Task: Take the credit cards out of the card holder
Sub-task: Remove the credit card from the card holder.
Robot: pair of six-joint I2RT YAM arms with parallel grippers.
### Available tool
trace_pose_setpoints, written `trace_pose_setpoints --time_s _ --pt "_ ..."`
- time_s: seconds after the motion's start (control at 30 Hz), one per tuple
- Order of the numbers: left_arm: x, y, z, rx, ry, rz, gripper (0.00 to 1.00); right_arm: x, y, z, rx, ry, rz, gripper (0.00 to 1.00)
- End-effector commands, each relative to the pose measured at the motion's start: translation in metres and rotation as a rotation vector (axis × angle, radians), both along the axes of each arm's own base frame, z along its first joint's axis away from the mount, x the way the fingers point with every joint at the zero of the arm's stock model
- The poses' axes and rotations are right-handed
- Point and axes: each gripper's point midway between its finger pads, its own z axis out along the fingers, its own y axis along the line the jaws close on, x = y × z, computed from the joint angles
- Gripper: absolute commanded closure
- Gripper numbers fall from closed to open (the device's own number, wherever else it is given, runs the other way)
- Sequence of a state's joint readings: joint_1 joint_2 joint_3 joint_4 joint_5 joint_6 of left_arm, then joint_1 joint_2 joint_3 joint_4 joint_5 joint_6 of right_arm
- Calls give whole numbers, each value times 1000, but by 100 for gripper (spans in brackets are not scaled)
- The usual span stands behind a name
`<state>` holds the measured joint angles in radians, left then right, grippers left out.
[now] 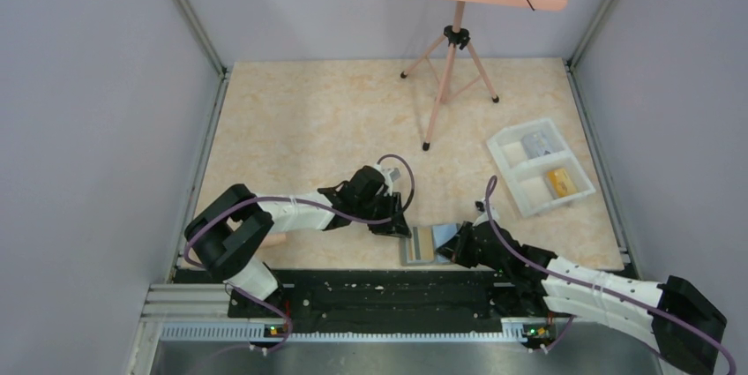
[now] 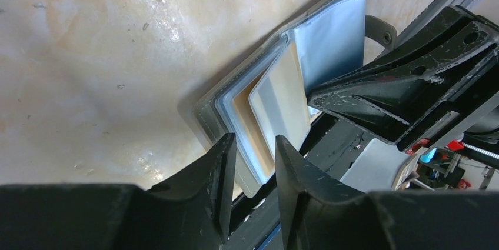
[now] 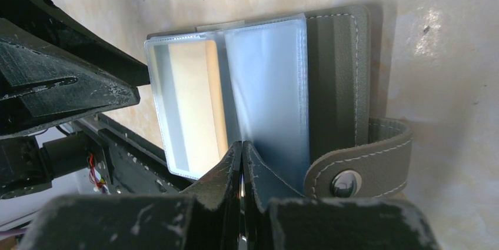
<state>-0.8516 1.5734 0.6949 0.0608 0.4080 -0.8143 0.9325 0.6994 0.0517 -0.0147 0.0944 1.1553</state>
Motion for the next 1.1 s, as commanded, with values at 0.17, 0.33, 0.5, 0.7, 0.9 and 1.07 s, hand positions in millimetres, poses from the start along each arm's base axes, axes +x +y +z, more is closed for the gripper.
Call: trace_pose_setpoints --time_s 0.17,0.33,0.5,0.7,0.9,1.07 --pt "9 -23 26 -106 -51 -15 63 0 -14 -14 -51 5 -32 98" --pt "11 -27 25 -109 -52 -16 63 0 -15 -14 -51 5 -34 98" --pt "11 -29 20 -100 -44 -17 63 0 -15 -12 -45 1 -34 98" --pt "11 -30 17 -99 -40 -18 63 1 -15 -11 -42 -4 -39 98" --pt "10 -33 21 -113 -36 -24 63 1 -15 -10 -40 -4 -41 98" --pt "11 -28 17 -67 -41 -1 64 1 -15 -10 -40 -3 -41 98"
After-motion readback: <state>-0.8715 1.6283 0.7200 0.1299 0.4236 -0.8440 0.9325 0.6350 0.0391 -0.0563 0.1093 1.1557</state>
